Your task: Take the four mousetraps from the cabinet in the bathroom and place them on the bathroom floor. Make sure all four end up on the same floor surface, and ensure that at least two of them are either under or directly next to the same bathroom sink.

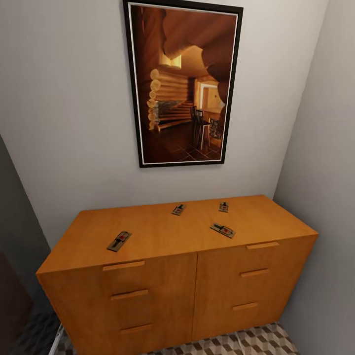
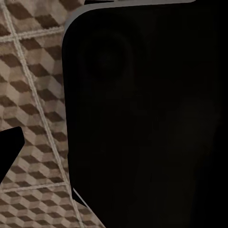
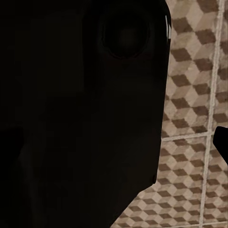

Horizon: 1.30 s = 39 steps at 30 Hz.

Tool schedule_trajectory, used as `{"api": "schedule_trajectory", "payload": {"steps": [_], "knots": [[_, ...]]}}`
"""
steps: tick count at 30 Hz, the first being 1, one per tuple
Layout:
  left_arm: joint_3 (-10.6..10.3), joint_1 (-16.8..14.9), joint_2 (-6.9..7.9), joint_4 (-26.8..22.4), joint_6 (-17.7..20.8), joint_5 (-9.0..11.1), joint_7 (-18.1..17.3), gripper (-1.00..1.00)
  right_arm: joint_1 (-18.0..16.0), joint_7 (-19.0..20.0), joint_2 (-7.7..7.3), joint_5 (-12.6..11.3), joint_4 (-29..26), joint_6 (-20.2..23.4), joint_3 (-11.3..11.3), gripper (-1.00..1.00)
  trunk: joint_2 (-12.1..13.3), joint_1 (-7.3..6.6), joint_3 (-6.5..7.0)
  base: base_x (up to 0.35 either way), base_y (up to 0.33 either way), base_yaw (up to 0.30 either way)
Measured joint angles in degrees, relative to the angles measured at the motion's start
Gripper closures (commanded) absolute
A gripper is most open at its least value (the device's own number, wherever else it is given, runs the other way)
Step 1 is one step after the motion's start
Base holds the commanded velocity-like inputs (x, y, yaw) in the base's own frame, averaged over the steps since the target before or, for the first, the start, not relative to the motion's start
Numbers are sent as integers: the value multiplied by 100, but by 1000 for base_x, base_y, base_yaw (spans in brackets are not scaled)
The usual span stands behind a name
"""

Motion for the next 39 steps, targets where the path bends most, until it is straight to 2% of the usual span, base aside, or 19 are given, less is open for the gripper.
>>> {"api": "schedule_trajectory", "payload": {"steps": [39], "knots": [[-9,0,-8,0,3,-2,0,-100,0,-3,-21,0,-1,-7,-7,-100,0,1,0,3,0,0]]}}
